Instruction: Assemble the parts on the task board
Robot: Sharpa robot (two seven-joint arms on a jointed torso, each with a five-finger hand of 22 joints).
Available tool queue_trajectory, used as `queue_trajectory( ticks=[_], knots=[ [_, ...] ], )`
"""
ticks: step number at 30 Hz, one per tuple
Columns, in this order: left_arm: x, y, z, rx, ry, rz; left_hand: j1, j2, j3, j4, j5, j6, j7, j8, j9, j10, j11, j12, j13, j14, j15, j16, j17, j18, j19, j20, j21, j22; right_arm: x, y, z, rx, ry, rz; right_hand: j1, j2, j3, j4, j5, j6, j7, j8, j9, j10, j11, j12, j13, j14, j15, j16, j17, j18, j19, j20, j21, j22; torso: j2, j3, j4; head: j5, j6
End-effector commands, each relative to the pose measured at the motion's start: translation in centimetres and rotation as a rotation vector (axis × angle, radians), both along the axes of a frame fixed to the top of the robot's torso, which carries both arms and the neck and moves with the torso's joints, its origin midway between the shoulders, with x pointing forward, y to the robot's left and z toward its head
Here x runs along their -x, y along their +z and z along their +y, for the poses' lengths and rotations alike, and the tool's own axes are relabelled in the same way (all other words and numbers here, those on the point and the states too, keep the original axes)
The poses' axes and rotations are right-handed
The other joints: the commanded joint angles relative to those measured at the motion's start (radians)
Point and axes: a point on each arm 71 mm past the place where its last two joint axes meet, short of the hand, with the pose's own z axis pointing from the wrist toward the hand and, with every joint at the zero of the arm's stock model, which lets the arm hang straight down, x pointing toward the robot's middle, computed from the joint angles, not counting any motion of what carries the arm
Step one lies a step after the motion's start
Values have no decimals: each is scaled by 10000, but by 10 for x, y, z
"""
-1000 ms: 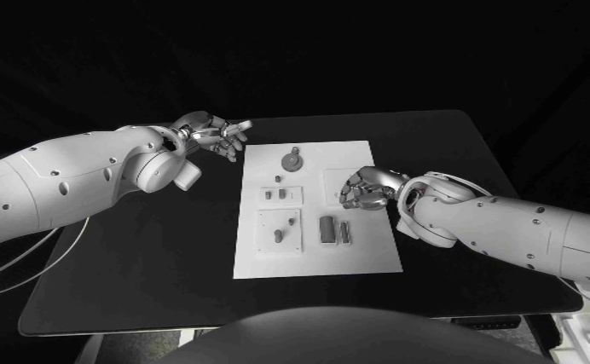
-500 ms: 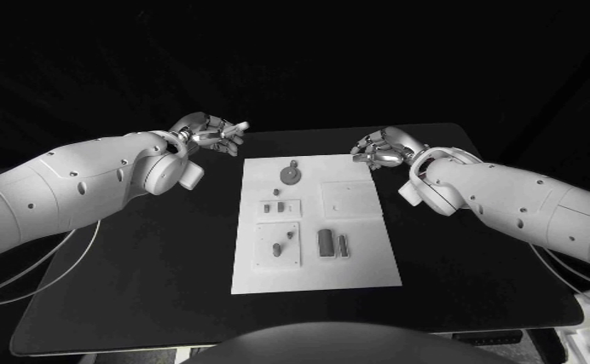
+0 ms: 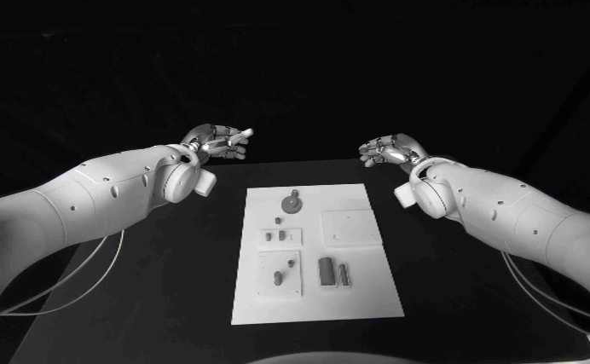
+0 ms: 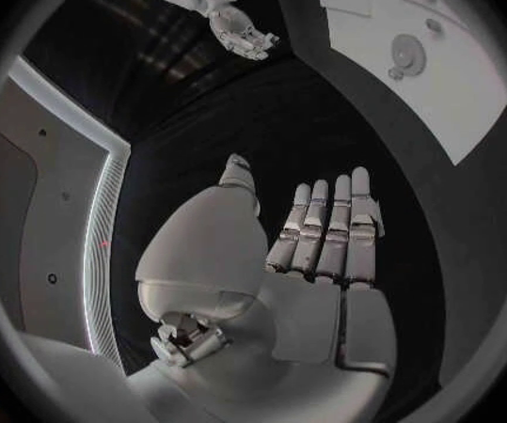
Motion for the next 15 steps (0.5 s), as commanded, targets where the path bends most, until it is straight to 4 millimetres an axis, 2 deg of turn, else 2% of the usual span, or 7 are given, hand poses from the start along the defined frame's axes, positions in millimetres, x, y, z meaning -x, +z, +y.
queue_trajectory(
  ticks=[1, 5, 9, 10, 15],
  knots=[
    [-4, 3, -4, 1014, 140, -88, 19, 53, -68, -2, 26, -123, -22, -67, -29, -87, 14, -3, -107, -92, -6, -81, -55, -106, -51, -2, 14, -93, 1, -5, 3, -1566, 236, 389, -143, 68, -190, 53, -1, -150, -11, -70, -105, -20, 52, -467, -310, -332, 176, -588, -153, -239, -468, 80, -339, -103, -260, -5, 15, 53, 105],
    [-6, 3, -5, 1136, 257, -177, -185, 127, -168, 0, 24, -304, -66, -143, -68, -314, -7, -46, -315, -284, 3, -248, -175, -169, -213, 32, -11, -268, 2, -8, 9, -1990, 237, 559, -502, 70, -573, 214, -58, -381, -30, -124, -244, -355, 160, -1095, -768, -1034, 383, -1407, -490, -329, -823, 137, -652, -175, -414, -42, -12, 148, 251],
    [-7, 0, -4, 1153, 404, -206, -444, 121, -232, 1, 26, -554, -165, -234, -101, -655, -61, -26, -556, -511, 20, -414, -300, -267, -520, 63, 1, -485, 2, -9, 12, -2180, 254, 601, -831, 55, -1004, 329, -121, -610, -24, -157, -360, -520, 195, -1517, -1140, -1455, 421, -1905, -797, -377, -1078, 166, -893, -207, -487, -43, -59, 195, 483],
    [-8, -2, -4, 1186, 431, -180, -462, 115, -234, 1, 26, -575, -175, -238, -102, -666, -68, -19, -578, -534, 15, -429, -313, -278, -545, 65, 1, -508, 2, -10, 12, -2236, 234, 632, -876, 53, -1046, 354, -140, -646, -34, -163, -378, -561, 196, -1589, -1194, -1503, 420, -1961, -838, -386, -1118, 171, -929, -210, -502, -43, -66, 208, 510],
    [-5, -8, -7, 1326, 339, -37, -608, 88, -208, 3, 26, -670, -217, -242, -96, -763, -100, -7, -725, -651, 23, -512, -381, -356, -718, 75, 8, -660, 4, -11, 11, -2312, 235, 659, -1040, 73, -1167, 500, -154, -751, -27, -162, -450, -581, 221, -1813, -1383, -1555, 429, -2097, -964, -406, -1233, 189, -1041, -198, -609, -24, -71, 262, 737]
  ],
)
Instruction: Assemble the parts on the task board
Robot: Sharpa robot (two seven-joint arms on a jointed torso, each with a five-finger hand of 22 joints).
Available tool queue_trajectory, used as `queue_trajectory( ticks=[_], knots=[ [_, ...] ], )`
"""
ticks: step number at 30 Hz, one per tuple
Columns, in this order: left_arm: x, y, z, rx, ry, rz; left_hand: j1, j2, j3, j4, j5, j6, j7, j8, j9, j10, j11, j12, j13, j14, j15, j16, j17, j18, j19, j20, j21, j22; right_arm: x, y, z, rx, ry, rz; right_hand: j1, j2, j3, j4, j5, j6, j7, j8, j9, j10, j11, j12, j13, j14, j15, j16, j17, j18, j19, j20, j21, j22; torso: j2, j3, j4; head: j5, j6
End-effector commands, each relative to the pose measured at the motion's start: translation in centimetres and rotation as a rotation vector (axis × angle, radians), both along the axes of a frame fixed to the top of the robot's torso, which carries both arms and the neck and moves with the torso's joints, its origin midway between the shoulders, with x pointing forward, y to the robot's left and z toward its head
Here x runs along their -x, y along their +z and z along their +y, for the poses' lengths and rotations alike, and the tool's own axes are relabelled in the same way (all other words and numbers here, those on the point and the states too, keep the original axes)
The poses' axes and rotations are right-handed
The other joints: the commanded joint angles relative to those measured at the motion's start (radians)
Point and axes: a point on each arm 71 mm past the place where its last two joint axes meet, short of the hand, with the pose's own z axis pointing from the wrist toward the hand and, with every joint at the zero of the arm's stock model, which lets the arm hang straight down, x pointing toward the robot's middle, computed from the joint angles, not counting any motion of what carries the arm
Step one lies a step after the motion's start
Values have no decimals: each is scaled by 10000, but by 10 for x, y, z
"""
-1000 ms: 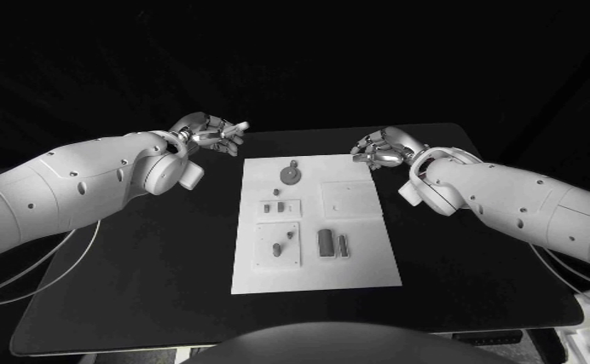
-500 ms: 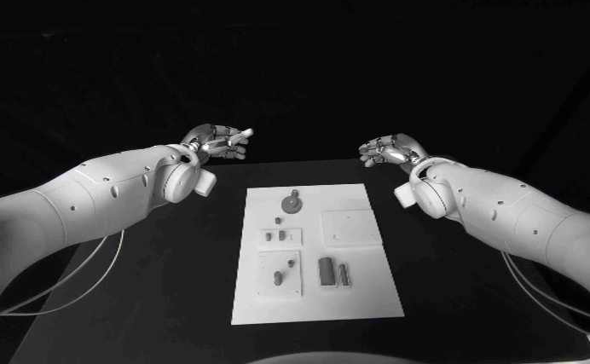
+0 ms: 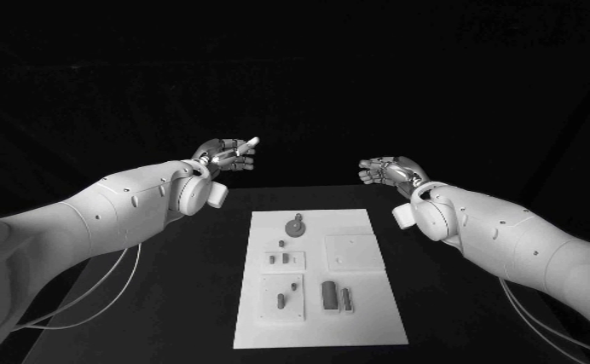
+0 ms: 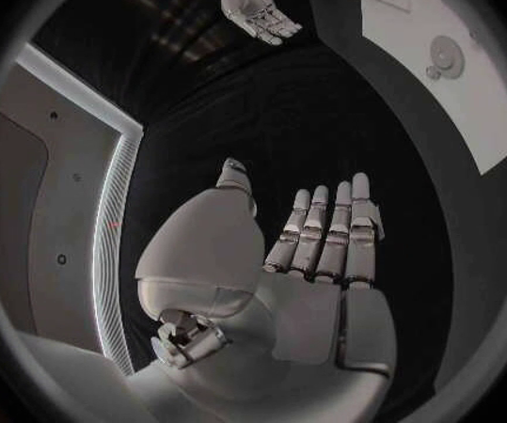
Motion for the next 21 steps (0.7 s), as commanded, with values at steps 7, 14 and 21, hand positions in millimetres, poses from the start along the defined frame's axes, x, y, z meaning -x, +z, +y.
queue_trajectory(
  ticks=[7, 14, 21],
  knots=[
    [2, -5, -6, 551, -290, 30, -123, 43, 8, -7, 26, -70, 42, -16, 8, -54, 24, 18, -75, -24, -6, -26, -20, -211, -80, -10, 26, -76, 3, 2, 1, -673, 257, 86, -208, 68, -87, 145, -17, -97, 31, -27, -54, 31, 46, -157, -123, -56, 20, -113, -83, -91, -74, 12, -89, 21, -112, 24, 25, 35, 284],
    [4, -9, -12, 541, -497, 42, -101, 61, 40, -10, 26, -53, 96, 16, 24, -14, 73, 34, -131, -12, 6, -26, -37, -226, -82, -17, 32, -136, 4, 2, -2, -697, 310, 147, -279, 99, -107, 260, -1, -114, 56, -9, -86, 83, 60, -223, -191, -64, 39, -156, -131, -85, -85, 18, -127, 33, -63, 5, 28, 48, 440],
    [7, -11, -11, 414, -140, 104, -4934, -79, 1687, -2962, -463, -5501, -1017, -2119, -5222, -7018, -962, -667, -2108, -5896, -1787, -2499, -4980, -538, -7075, -856, -627, -6800, 6, 3, -2, -545, 5, 61, -8567, -410, -4782, 2372, -1084, -7126, -1882, -2253, -4837, -8934, -1751, -1644, -1172, -6817, -1666, -3817, -3947, -1850, -4582, -2366, -2796, -10441, 45, -17, 89, -59, 473]
  ],
)
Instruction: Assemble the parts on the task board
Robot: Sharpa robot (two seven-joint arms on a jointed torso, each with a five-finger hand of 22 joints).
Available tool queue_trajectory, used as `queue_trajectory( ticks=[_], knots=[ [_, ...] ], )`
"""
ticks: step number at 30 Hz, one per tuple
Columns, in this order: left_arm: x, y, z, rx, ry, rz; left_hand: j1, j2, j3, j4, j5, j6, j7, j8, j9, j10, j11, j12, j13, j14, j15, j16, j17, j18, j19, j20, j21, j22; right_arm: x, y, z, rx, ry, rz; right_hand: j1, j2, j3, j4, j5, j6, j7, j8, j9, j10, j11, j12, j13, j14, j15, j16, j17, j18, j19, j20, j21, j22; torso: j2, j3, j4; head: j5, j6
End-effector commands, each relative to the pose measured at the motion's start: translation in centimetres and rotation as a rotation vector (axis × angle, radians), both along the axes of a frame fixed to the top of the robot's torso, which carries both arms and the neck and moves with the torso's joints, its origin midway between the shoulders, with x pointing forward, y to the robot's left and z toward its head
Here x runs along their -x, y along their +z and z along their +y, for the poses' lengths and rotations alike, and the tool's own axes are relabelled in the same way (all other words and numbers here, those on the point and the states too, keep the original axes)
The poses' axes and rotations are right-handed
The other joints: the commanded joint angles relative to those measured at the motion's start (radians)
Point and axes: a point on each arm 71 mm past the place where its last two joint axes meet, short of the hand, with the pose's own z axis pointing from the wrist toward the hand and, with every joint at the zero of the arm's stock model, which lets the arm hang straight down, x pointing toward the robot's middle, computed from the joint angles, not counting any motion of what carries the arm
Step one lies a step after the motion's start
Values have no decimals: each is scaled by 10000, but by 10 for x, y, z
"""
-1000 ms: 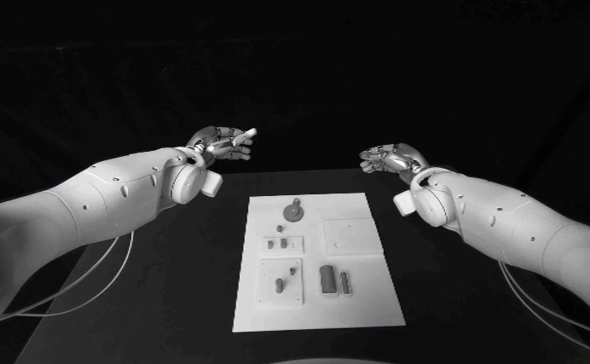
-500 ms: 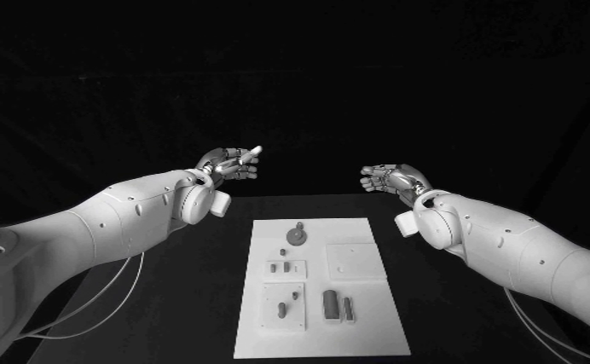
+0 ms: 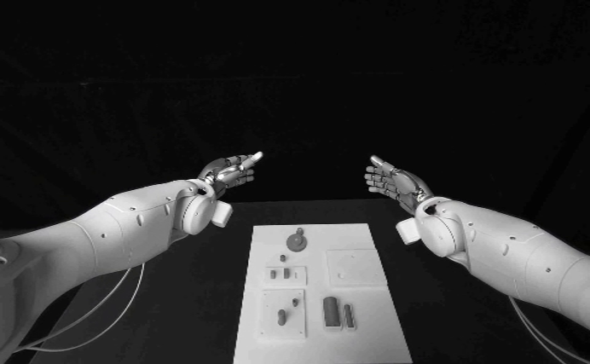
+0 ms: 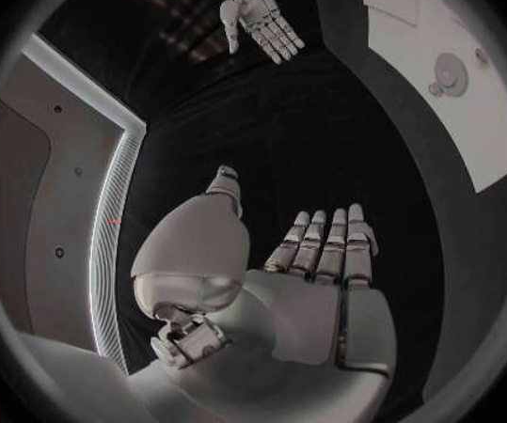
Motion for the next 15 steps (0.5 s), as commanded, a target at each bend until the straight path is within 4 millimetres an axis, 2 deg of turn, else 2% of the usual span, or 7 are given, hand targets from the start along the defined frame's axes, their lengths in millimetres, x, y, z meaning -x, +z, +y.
queue_trajectory(
  ticks=[1, 2, 5, 9, 15],
  knots=[
    [3, 0, -5, 106, 123, -152, -3286, -85, 887, -1598, -260, -2939, -602, -1151, -2832, -3780, -559, -378, -1064, -3177, -973, -1335, -2668, -303, -3775, -454, -360, -3595, 2, 2, 3, -124, -131, -144, -4468, -251, -2519, 1133, -581, -3790, -1063, -1214, -2563, -4867, -979, -762, -524, -3645, -931, -1974, -2058, -973, -2428, -1292, -1439, -7482, 168, -42, 87, -135, 110],
    [5, 0, -7, 173, 185, -216, -10300, -85, 887, -1598, -260, -2939, -602, -1151, -2832, -3780, -559, -378, -1064, -3177, -973, -1335, -2668, -303, -3775, -454, -360, -3595, 4, 3, 5, -193, -203, -207, -4468, -251, -2519, 1133, -581, -3790, -1063, -1214, -2563, -4867, -979, -762, -524, -3645, -931, -1974, -2058, -973, -2428, -1292, -1439, -7482, 270, -68, 141, -219, 185],
    [12, 0, -14, 349, 353, -385, -10300, -85, 887, -1598, -260, -2939, -602, -1151, -2832, -3780, -559, -378, -1064, -3177, -973, -1335, -2668, -303, -3775, -454, -360, -3595, 8, 7, 9, -377, -398, -368, -4468, -251, -2519, 1133, -581, -3790, -1063, -1214, -2563, -4867, -979, -762, -524, -3645, -931, -1974, -2058, -973, -2428, -1292, -1439, -7482, 498, -126, 261, -406, 352],
    [27, 2, -27, 693, 720, -733, -10300, -85, 887, -1598, -260, -2939, -602, -1151, -2832, -3780, -559, -378, -1064, -3177, -973, -1335, -2668, -303, -3775, -454, -360, -3595, 19, 15, 18, -744, -821, -671, -4468, -251, -2519, 1133, -581, -3790, -1063, -1214, -2563, -4867, -979, -762, -524, -3645, -931, -1974, -2058, -973, -2428, -1292, -1439, -7482, 681, -173, 358, -556, 486],
    [55, 11, -48, 1167, 1337, -1267, -10300, -85, 887, -1598, -260, -2939, -602, -1151, -2832, -3780, -559, -378, -1064, -3177, -973, -1335, -2668, -303, -3775, -454, -360, -3595, 41, 30, 32, -1267, -1523, -1055, -4468, -251, -2519, 1133, -581, -3790, -1063, -1214, -2563, -4867, -979, -762, -524, -3645, -931, -1974, -2058, -973, -2428, -1292, -1439, -7482, 697, -177, 366, -569, 497]
  ],
)
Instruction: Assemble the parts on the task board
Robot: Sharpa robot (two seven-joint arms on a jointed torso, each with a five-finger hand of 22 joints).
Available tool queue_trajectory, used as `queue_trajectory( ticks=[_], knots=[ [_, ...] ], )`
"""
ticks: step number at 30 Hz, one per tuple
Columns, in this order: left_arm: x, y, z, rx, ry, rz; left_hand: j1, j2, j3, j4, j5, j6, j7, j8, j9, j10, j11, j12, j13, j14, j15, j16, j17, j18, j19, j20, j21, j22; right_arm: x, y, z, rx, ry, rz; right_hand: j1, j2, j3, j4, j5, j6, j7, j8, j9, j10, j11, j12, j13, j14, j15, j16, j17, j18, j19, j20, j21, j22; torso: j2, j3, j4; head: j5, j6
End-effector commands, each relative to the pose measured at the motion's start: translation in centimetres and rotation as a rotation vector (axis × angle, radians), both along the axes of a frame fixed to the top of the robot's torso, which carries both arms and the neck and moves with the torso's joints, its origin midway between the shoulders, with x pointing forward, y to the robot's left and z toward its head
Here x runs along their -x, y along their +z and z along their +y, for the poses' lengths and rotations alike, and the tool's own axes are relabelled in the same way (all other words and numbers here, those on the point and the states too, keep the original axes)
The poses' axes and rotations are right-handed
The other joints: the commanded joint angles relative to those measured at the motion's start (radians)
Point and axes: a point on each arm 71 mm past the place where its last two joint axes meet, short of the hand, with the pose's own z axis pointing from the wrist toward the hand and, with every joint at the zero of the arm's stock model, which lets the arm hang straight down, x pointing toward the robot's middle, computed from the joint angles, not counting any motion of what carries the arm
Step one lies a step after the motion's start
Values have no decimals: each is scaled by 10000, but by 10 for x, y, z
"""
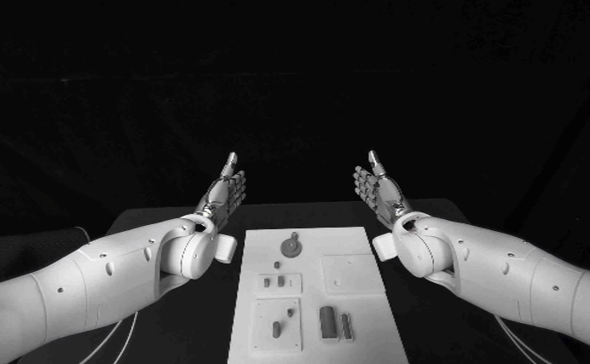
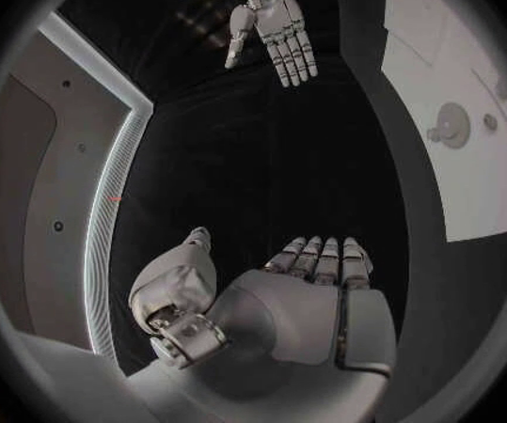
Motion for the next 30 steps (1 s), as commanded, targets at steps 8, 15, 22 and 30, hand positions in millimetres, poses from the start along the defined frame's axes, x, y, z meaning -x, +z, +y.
queue_trajectory(
  ticks=[8, 15, 22, 30],
  knots=[
    [43, 28, -21, 337, 2105, -1451, -1179, -7, 63, -180, -85, -264, -33, -110, -234, -335, -31, -68, -88, -271, -66, -122, -221, -154, -337, -14, -72, -295, 41, 34, 14, -724, -2309, -854, -386, -35, -245, 67, -76, -328, -68, -135, -208, -400, -75, -115, -48, -329, -46, -191, -171, -213, -230, -72, -136, -624, 68, -16, 35, -19, 14],
    [57, 36, -27, 445, 2369, -1634, -1179, -7, 63, -180, -85, -264, -33, -110, -234, -335, -31, -68, -88, -271, -66, -122, -221, -154, -337, -14, -72, -295, 61, 47, 20, -902, -2738, -918, -386, -35, -245, 67, -76, -328, -68, -135, -208, -400, -75, -115, -48, -329, -46, -191, -171, -213, -230, -72, -136, -624, 68, -16, 35, -19, 14],
    [58, 36, -27, 447, 2372, -1636, -1179, -7, 63, -180, -85, -264, -33, -110, -234, -335, -31, -68, -88, -271, -66, -122, -221, -154, -337, -14, -72, -295, 64, 48, 21, -919, -2787, -923, -386, -35, -245, 67, -76, -328, -68, -135, -208, -400, -75, -115, -48, -329, -46, -191, -171, -213, -230, -72, -136, -624, 68, -16, 35, -19, 14],
    [58, 36, -27, 447, 2372, -1636, -1179, -7, 63, -180, -85, -264, -33, -110, -234, -335, -31, -68, -88, -271, -66, -122, -221, -154, -337, -14, -72, -295, 64, 48, 21, -919, -2787, -923, -386, -35, -245, 67, -76, -328, -68, -135, -208, -400, -75, -115, -48, -329, -46, -191, -171, -213, -230, -72, -136, -624, 68, -16, 35, -19, 14]
  ],
)
